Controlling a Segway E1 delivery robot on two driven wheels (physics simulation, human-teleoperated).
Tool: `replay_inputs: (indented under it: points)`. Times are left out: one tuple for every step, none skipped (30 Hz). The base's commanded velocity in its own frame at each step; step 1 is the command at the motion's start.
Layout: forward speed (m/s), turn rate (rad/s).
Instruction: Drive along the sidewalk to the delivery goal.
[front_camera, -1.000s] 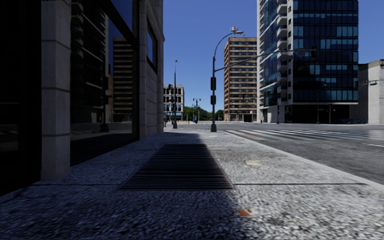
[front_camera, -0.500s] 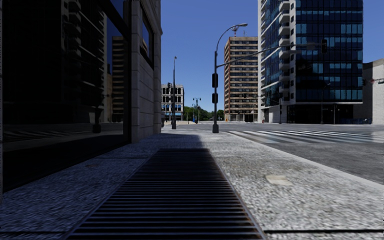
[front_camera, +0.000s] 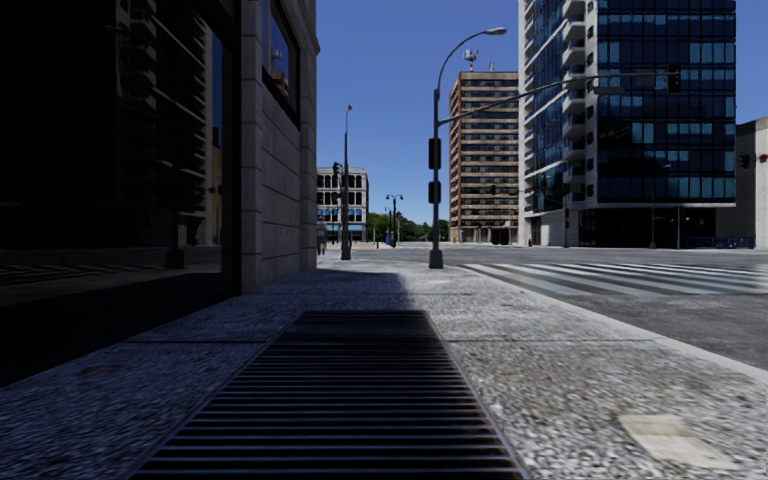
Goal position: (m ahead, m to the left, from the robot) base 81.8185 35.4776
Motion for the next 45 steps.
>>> replay_inputs:
  points:
    - [2.00,0.00]
    - [2.00,0.00]
    - [2.00,0.00]
    - [2.00,0.00]
    - [2.00,0.00]
    - [2.00,0.00]
    - [2.00,0.00]
    - [2.00,0.00]
    - [2.00,0.00]
    - [2.00,0.00]
    - [2.00,0.00]
    - [2.00,0.00]
    - [2.00,0.00]
    - [2.00,0.00]
    - [2.00,0.00]
    - [2.00,0.00]
    - [2.00,0.00]
    - [2.00,0.00]
    - [2.00,0.00]
    - [2.00,0.00]
    - [2.00,0.00]
    - [2.00,0.00]
    - [2.00,0.00]
    - [2.00,0.00]
    - [2.00,0.00]
    - [2.00,0.00]
    - [2.00,0.00]
    - [2.00,0.00]
    - [2.00,0.00]
    - [2.00,0.00]
    - [2.00,0.00]
    - [2.00,0.00]
    - [2.00,0.00]
    - [2.00,0.00]
    - [2.00,0.00]
    - [2.00,0.00]
    - [2.00,0.00]
    - [2.00,0.00]
    - [2.00,0.00]
    - [2.00,0.00]
    - [2.00,0.00]
    - [2.00,0.00]
    - [2.00,0.00]
    - [2.00,0.00]
    - [2.00,0.00]
